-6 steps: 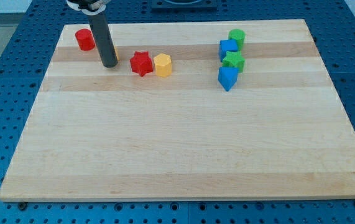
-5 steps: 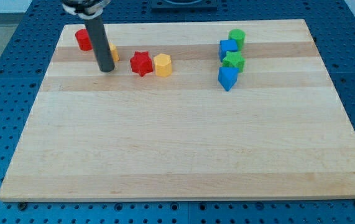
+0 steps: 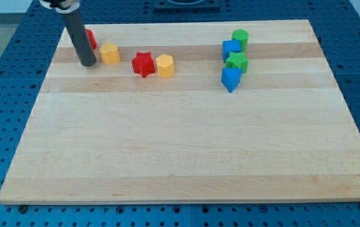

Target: Move the yellow hexagon towards left of blue triangle

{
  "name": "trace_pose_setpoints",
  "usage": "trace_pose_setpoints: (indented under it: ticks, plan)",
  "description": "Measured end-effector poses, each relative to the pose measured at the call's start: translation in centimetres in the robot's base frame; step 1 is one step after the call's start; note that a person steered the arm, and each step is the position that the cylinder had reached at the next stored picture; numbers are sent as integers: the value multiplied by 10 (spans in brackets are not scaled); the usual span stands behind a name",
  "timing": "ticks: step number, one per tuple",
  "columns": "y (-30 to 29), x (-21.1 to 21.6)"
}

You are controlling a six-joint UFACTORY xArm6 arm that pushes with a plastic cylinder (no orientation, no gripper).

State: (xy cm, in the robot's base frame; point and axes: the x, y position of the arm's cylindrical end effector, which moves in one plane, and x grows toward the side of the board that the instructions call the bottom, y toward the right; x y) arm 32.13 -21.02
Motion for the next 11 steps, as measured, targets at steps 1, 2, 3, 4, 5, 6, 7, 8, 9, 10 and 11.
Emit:
trace_pose_setpoints:
  ticks: [1,2,3,4,5,6,7,8,9,10,11]
  plan:
    - [7,6]
    - [11,53]
    - [69,85]
    - [155,89]
    - [227,77]
    - [255,41]
    - [255,0]
    - [242,-23]
    - [209,-19]
    - [199,20]
    - [195,58]
